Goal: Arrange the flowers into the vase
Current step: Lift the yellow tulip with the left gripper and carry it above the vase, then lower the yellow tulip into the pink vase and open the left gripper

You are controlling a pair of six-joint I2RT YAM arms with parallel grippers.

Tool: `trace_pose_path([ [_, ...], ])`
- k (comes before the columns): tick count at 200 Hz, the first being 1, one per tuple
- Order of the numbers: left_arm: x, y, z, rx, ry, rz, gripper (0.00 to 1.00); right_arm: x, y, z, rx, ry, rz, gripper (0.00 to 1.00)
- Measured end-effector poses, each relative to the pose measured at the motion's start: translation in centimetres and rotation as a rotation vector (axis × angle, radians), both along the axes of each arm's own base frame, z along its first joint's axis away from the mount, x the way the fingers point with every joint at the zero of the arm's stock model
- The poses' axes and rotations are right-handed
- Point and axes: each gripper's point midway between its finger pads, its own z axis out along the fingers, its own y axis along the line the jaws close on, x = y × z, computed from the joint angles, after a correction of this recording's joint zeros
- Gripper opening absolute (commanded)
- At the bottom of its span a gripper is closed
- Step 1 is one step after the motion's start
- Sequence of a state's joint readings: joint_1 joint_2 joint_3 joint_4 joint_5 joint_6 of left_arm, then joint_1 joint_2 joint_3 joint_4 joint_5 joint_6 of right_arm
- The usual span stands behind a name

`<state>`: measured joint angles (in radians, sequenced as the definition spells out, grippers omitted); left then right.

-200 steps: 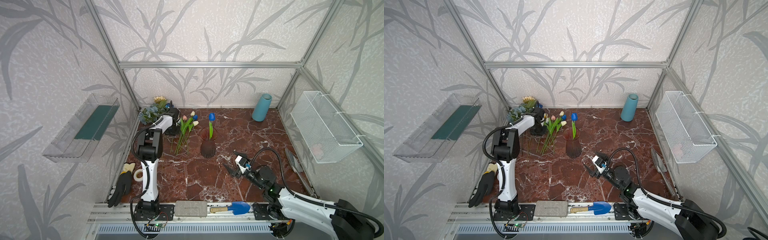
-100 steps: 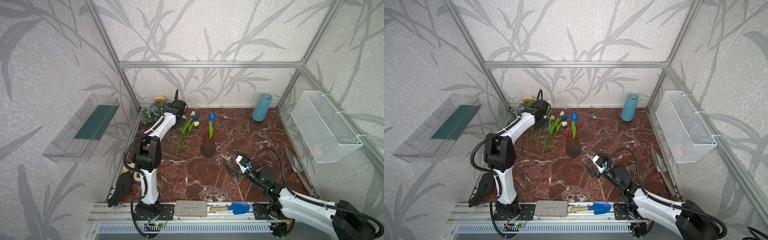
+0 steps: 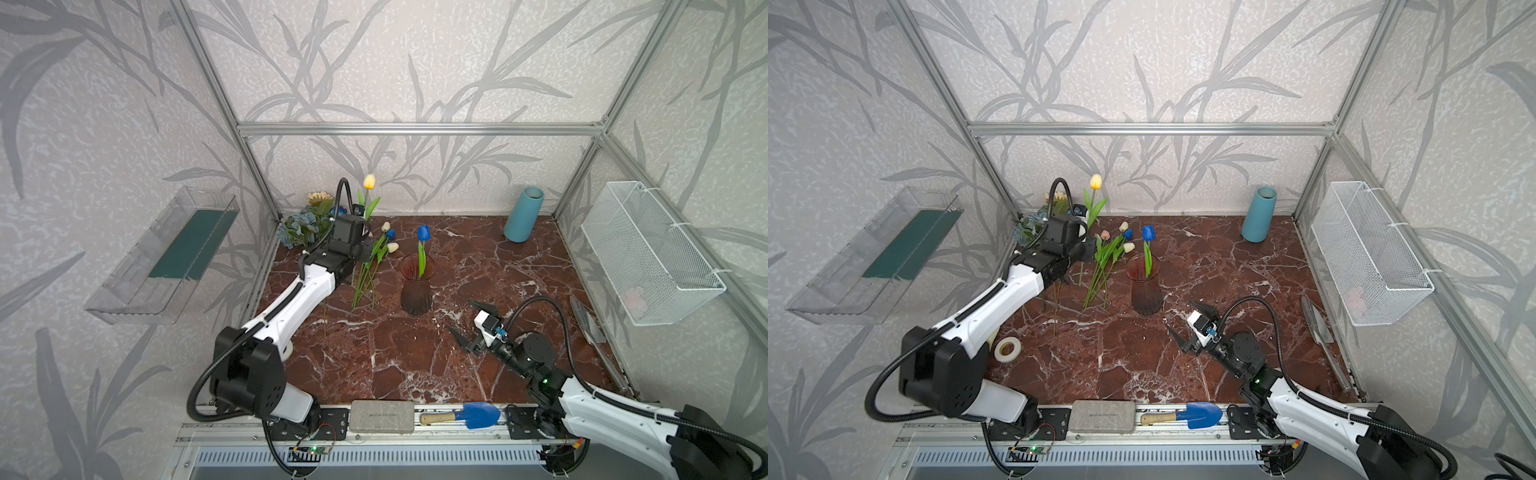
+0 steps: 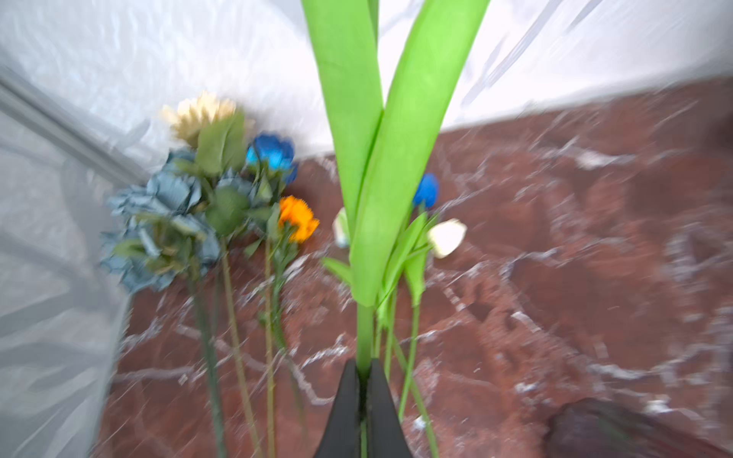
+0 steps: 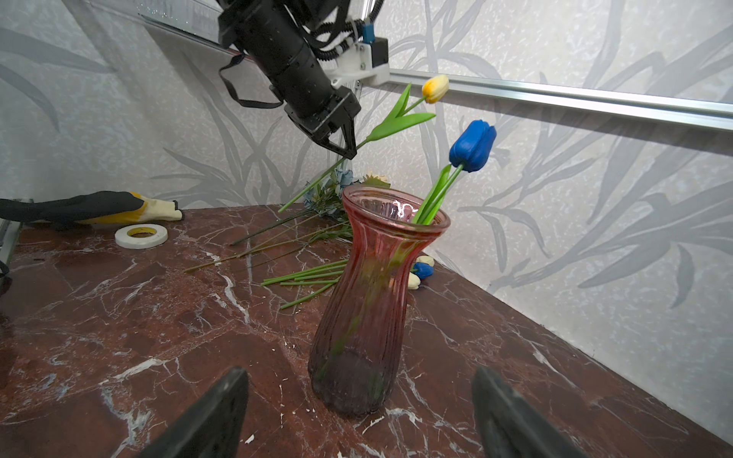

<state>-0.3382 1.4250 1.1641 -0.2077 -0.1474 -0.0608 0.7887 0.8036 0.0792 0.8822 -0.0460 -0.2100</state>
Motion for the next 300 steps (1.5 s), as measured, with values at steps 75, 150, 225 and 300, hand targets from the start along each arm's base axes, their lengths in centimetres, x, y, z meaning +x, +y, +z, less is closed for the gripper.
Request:
trace_pose_path([
  [75, -5.3, -4.4, 8.2, -0.288, -0.451, -0.321, 0.0, 0.2, -0.2, 0.1, 0.006, 0.004, -0.018, 0.99],
  [150, -8.9, -8.7, 14.9, -0.46, -0.63, -0.613, 0.0, 0.3, -0.4, 0.1, 0.009, 0.001, -0.03, 0.99],
  [225, -9.5, -13.0, 15.8, -0.515, -0.616, -0.78, 0.0, 0.4, -0.3, -0.5, -0.005, 0.015, -0.029, 0.99],
  [300, -6.7, -14.2, 8.1, -0.486, -0.485, -0.759, 0.0, 0.4, -0.3, -0.5, -0.007, 0.013, -0.029, 0.99],
])
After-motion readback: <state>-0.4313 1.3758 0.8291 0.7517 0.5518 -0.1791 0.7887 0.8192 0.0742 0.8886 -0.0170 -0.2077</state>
